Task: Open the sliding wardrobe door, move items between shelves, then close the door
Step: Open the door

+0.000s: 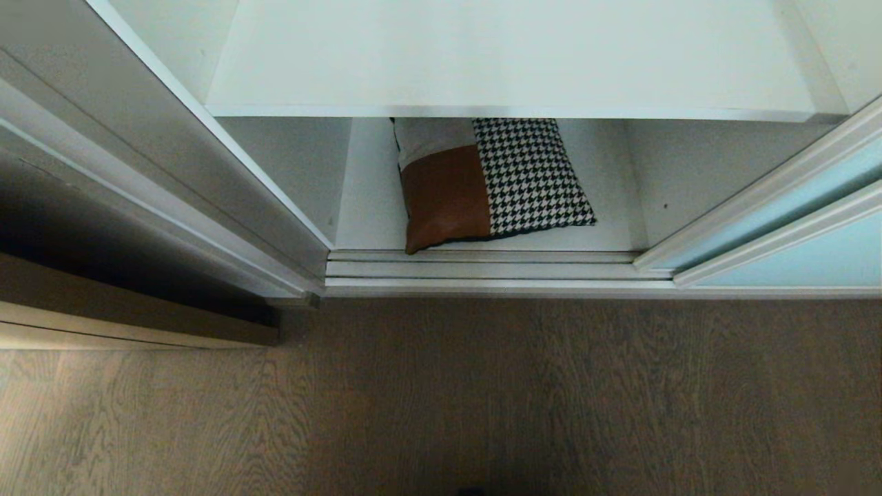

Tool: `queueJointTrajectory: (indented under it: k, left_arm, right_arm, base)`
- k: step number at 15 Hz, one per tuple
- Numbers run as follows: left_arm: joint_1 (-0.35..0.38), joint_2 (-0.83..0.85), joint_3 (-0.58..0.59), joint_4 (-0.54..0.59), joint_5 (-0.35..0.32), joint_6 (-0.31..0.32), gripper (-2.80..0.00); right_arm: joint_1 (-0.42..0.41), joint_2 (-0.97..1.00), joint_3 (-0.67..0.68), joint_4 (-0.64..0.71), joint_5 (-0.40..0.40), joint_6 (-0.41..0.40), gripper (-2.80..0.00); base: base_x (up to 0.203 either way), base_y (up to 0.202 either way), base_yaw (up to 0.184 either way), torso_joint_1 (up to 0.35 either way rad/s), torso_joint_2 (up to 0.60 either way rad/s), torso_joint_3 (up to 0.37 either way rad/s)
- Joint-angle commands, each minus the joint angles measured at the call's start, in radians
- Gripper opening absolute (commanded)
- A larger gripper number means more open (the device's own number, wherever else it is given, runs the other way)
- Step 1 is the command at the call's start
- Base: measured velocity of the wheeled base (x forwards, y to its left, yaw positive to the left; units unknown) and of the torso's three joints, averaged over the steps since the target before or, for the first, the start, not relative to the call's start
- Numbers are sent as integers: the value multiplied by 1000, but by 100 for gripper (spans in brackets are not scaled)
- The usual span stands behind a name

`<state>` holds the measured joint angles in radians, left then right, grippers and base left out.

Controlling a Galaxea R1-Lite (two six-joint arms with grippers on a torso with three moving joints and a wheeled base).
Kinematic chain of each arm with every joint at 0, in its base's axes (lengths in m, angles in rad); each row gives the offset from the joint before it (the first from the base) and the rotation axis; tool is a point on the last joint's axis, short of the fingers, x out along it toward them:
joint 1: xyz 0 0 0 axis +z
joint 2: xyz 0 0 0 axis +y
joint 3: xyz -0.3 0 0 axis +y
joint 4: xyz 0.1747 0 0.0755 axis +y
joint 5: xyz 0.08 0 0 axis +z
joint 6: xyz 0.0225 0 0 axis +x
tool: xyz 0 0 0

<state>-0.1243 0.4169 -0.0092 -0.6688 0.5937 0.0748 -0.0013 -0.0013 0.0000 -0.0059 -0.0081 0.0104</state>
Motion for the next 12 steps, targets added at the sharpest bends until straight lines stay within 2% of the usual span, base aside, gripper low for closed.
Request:
queueJointTrajectory:
  k: [1,3,6,9,10,12]
  left_arm:
    - [47,-98,11,31,-2,-10,-280]
    - [60,-137,11,90,-3,-13,-280]
    - [113,-206,11,96,6,-16,-280]
    - [119,-285,11,143,-5,-19,-280]
    - [119,-332,11,211,-7,-19,-280]
    - [120,-413,10,425,-29,-11,-280]
  right_arm:
    - [0,0,0,0,0,-1,-280]
    - [1,0,0,0,0,0,-280]
    - [0,0,0,0,-1,0,-280]
    - [0,0,0,0,0,0,-280]
    - [0,0,0,0,0,0,-280]
    - [0,0,0,0,0,0,-280]
  base:
    - [0,0,0,0,0,0]
    - [0,0,0,0,0,0]
    - [0,0,0,0,0,0]
    - [0,0,0,0,0,0]
    - [0,0,0,0,0,0]
    - [0,0,0,0,0,0]
